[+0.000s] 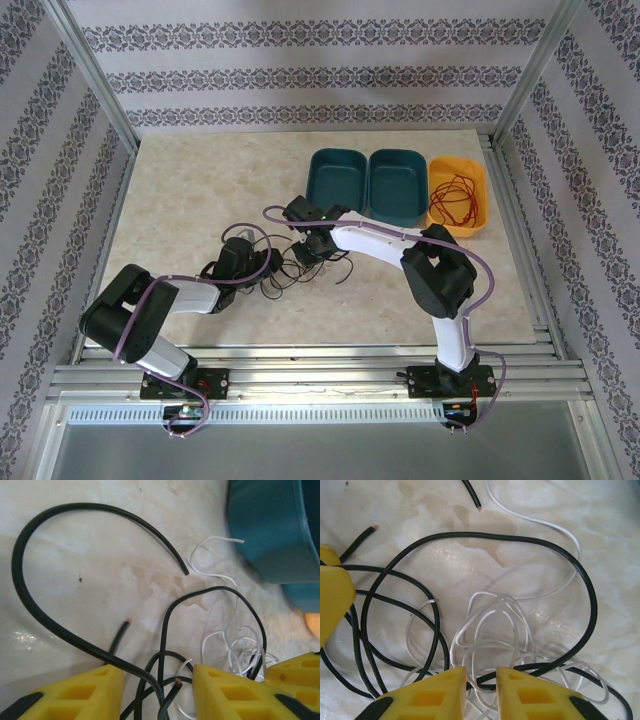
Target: Untangle the cables
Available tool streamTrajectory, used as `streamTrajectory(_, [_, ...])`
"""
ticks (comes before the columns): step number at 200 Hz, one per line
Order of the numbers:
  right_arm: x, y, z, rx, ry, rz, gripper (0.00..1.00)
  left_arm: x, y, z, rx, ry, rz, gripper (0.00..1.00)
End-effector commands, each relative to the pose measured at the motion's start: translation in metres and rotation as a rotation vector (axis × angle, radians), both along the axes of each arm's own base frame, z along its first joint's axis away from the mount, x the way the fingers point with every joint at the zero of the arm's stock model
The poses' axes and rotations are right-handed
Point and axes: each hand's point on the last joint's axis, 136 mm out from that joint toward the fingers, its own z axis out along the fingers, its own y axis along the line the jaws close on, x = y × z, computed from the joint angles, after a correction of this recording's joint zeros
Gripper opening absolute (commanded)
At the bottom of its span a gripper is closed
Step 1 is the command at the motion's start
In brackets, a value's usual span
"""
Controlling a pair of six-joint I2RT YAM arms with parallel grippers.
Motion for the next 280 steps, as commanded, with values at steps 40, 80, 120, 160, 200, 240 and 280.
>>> streamTrajectory(40, [0.011, -0.009, 0.016, -0.021, -0.061, -0.036, 0.22, -0.003, 0.002, -0.009, 0.004, 0.035, -0.001, 0.26])
streamTrajectory(80, [0.017, -0.009, 0.02, -0.023, -0.08, -0.036, 0.21, -0.004, 0.002, -0.01, 0.006, 0.036, -0.002, 0.2])
streamTrajectory(120, [0.023, -0.006, 0.029, -0.011, -0.101, -0.034, 0.21, -0.004, 0.002, -0.01, 0.004, 0.035, -0.001, 0.19])
streamTrajectory(160, [0.026, -0.006, 0.022, -0.017, -0.088, -0.037, 0.21, -0.004, 0.002, -0.009, 0.004, 0.033, -0.001, 0.19])
streamTrajectory(200, [0.026, -0.004, 0.009, -0.028, -0.058, -0.027, 0.21, -0.005, 0.003, -0.01, 0.005, 0.036, 0.0, 0.18])
streamTrajectory(240, [0.024, 0.0, 0.0, -0.03, -0.027, -0.015, 0.21, -0.005, 0.003, -0.01, 0.005, 0.033, 0.001, 0.18])
streamTrajectory(280, [0.021, 0.001, -0.005, -0.031, -0.007, -0.01, 0.17, -0.005, 0.004, -0.009, 0.004, 0.031, 0.002, 0.18])
